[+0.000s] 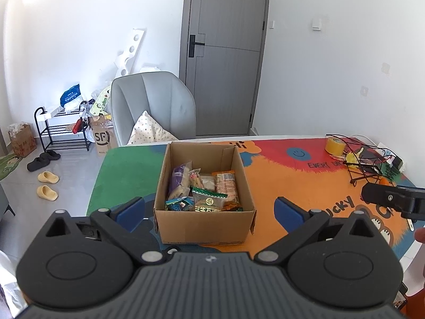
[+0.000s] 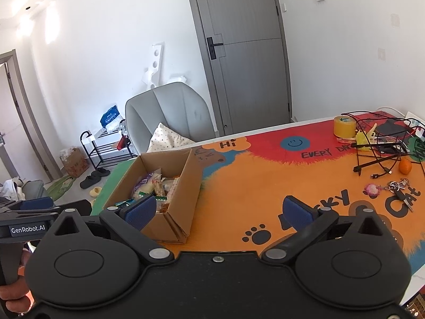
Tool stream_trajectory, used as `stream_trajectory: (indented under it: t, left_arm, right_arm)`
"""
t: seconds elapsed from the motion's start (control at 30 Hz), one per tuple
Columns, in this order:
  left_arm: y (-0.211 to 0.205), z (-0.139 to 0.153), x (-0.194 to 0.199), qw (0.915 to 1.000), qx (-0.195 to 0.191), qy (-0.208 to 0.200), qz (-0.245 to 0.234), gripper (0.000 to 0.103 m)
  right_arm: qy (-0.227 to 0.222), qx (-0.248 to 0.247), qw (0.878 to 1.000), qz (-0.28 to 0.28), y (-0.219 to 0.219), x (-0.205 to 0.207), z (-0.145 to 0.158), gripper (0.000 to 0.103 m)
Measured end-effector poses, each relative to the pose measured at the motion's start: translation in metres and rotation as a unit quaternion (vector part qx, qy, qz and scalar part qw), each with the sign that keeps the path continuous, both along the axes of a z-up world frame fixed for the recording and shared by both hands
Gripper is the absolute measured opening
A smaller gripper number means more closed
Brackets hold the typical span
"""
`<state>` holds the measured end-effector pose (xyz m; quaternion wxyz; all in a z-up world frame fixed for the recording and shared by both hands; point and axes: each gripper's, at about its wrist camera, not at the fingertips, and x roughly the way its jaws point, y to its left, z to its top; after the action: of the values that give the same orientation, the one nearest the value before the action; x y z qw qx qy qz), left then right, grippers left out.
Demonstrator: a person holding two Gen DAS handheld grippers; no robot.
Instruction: Organize snacks
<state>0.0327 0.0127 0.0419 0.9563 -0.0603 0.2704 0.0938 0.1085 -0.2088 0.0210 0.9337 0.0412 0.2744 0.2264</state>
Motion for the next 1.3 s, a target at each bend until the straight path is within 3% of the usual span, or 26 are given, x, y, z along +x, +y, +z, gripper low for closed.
stream_trajectory:
  t: [1.3]
  left_arm:
    - [0.0026, -0.0021, 0.003, 1.0, -0.002, 0.009, -0.003, 0.102]
  right_arm:
    - [0.009, -0.007, 1.0, 0.004, 0.0034, -0.0002, -0.003, 0.103]
